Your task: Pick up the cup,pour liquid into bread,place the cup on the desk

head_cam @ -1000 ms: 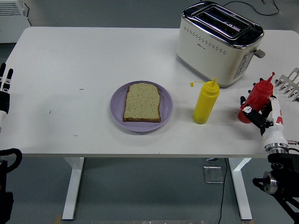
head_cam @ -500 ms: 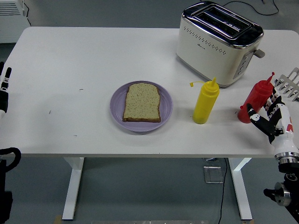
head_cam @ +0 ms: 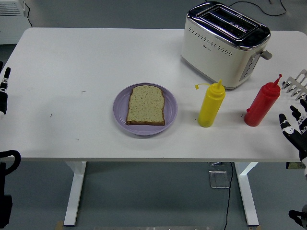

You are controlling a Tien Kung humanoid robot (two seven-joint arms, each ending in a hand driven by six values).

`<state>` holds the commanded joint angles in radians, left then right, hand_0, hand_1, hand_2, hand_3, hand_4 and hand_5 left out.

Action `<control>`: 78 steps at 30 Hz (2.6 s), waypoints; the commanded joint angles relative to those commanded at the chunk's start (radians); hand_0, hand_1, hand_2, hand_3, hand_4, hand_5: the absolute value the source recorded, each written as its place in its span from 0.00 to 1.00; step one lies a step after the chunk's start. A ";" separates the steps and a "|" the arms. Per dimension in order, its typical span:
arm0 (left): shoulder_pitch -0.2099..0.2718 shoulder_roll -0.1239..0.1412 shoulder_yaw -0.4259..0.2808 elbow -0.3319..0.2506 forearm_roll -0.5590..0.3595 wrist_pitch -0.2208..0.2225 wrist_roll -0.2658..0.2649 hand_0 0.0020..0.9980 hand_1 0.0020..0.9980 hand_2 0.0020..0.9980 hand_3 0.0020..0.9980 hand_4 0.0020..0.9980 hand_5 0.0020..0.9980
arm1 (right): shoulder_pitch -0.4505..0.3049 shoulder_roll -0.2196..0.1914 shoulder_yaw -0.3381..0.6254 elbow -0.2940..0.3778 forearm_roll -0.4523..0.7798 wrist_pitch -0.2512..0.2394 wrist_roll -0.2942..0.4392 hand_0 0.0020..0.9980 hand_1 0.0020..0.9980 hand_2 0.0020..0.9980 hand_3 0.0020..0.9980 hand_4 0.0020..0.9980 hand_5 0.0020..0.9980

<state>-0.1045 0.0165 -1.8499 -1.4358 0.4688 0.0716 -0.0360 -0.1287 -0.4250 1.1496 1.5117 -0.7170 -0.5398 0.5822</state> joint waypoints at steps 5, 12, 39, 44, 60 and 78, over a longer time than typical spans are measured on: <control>0.001 0.000 0.001 0.001 0.000 0.000 0.000 0.79 0.74 0.74 0.70 0.51 1.00 | -0.007 0.054 0.170 0.033 0.088 0.012 0.001 0.85 0.78 0.90 0.94 0.71 0.14; 0.001 -0.001 0.002 0.001 0.000 0.000 0.000 0.79 0.74 0.74 0.70 0.51 1.00 | 0.050 0.086 0.399 0.051 0.335 0.207 -0.101 0.82 0.76 0.82 0.84 0.66 0.19; 0.002 -0.002 0.007 0.003 0.001 -0.001 0.001 0.79 0.74 0.74 0.70 0.51 1.00 | 0.168 0.145 0.545 -0.040 0.556 0.403 -0.320 0.80 0.73 0.77 0.80 0.51 0.57; 0.006 -0.002 0.010 0.003 0.002 -0.002 0.001 0.79 0.74 0.74 0.70 0.51 1.00 | 0.164 0.146 0.545 -0.047 0.556 0.402 -0.321 0.79 0.73 0.77 0.80 0.49 0.59; 0.010 -0.001 0.014 0.002 0.002 -0.002 0.001 0.79 0.74 0.74 0.70 0.51 1.00 | 0.160 0.152 0.541 -0.054 0.557 0.399 -0.322 0.79 0.72 0.76 0.80 0.49 0.59; 0.003 -0.002 0.007 0.001 0.002 -0.001 0.002 0.79 0.74 0.74 0.70 0.51 1.00 | 0.164 0.151 0.553 -0.051 0.521 0.402 -0.404 0.78 0.71 0.75 0.79 0.48 0.58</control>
<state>-0.1015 0.0148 -1.8432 -1.4349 0.4713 0.0710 -0.0344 0.0351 -0.2736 1.7029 1.4608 -0.1957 -0.1374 0.1777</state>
